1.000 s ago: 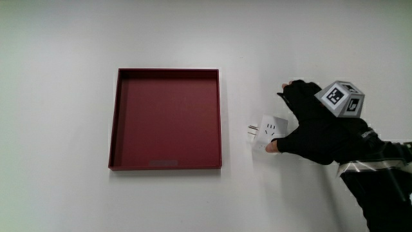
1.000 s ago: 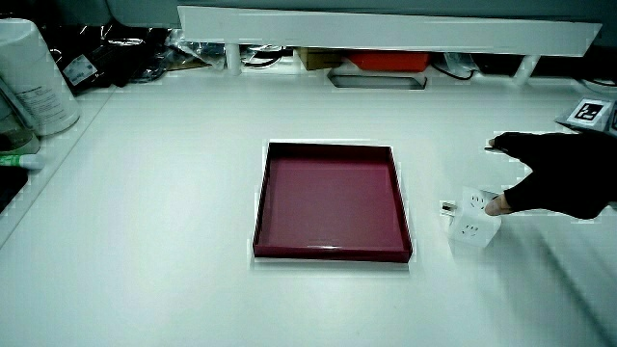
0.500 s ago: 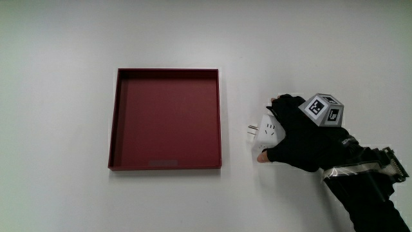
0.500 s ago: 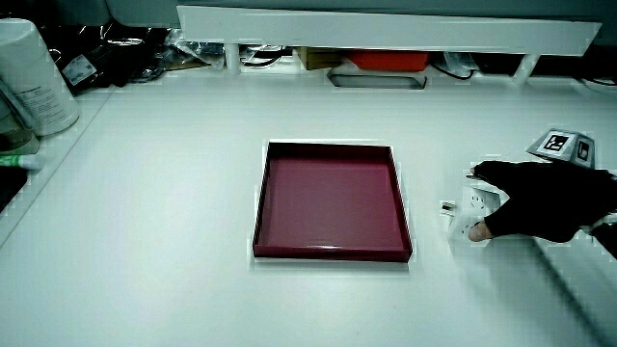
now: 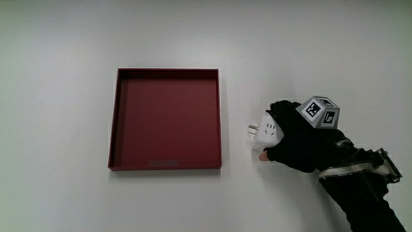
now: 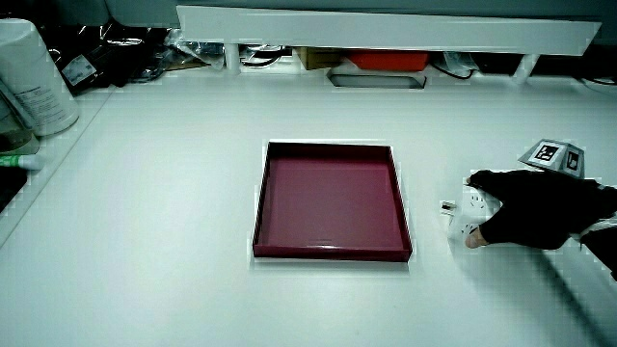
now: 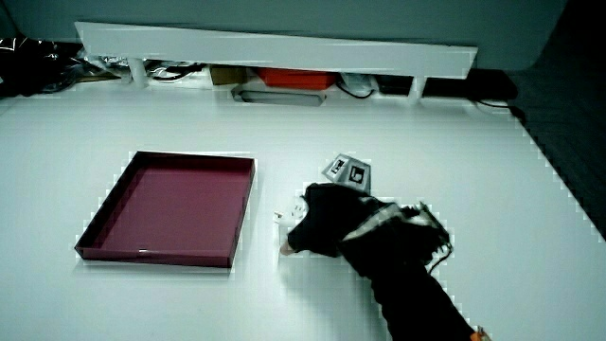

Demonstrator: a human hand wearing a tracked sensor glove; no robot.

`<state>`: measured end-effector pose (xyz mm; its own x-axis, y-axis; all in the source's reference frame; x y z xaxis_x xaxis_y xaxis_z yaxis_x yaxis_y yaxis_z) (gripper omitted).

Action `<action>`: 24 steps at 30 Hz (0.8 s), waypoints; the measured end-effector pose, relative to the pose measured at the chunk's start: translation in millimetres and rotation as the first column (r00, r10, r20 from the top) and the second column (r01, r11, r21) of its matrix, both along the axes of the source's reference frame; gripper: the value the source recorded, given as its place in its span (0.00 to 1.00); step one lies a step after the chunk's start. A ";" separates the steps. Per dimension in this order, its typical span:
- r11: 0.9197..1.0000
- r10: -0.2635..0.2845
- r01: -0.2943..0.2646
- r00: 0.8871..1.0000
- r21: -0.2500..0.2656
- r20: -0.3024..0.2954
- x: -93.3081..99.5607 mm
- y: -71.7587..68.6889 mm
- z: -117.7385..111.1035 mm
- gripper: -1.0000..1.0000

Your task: Pick socket

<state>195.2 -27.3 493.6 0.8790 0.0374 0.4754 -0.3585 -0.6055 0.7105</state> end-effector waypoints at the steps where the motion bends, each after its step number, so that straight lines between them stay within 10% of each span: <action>1: 1.000 0.000 0.000 1.000 0.006 0.001 0.2 -0.2 0.1 0.65; 15: 0.997 0.030 -0.033 0.999 0.067 0.043 -1.3 1.7 -3.7 1.00; 24: 0.992 0.023 -0.038 0.993 0.123 0.118 -12.2 -4.0 -19.9 1.00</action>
<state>183.0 -31.3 473.7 0.8167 -0.0027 0.5770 -0.4145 -0.6983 0.5836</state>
